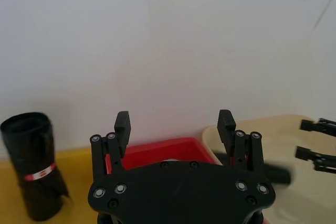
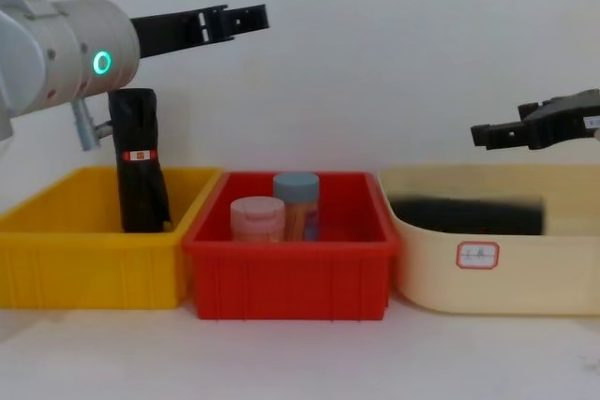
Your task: Pick up the garbage bag with the one hand and transfer it to the other hand.
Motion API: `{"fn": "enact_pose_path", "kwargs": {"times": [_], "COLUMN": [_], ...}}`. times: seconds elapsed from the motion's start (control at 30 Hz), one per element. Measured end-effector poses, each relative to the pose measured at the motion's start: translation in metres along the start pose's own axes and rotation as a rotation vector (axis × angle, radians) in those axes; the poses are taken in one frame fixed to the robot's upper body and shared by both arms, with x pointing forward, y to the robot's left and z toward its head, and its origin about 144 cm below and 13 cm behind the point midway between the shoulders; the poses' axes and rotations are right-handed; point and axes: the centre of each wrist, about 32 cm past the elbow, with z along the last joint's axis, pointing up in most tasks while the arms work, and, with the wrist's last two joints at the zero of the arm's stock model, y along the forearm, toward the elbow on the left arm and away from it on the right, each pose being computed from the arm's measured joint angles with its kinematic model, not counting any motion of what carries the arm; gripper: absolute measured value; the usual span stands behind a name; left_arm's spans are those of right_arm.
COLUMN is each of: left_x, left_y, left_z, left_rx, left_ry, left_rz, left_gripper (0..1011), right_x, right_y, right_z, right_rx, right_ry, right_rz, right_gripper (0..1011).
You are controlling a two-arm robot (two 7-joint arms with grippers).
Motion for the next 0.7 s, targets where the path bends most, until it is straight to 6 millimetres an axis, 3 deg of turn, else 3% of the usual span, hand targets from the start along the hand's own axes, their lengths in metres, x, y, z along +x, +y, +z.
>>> {"fn": "enact_pose_path", "kwargs": {"times": [0.27,0.7], "left_x": [0.007,0.011], "left_y": [0.003,0.005], "left_z": [-0.003,-0.004], "left_rx": [0.004,0.007], "left_ry": [-0.014,-0.025], "left_rz": [0.036,0.062], "left_gripper": [1000,1000], "right_x": [0.001,0.0], "right_y": [0.0,0.002], "right_z": [0.001,0.005], "right_rx": [-0.009,-0.018], "right_ry": [-0.01,-0.012], "right_rz": [0.003,0.048], "right_gripper": [1001,1001]}}
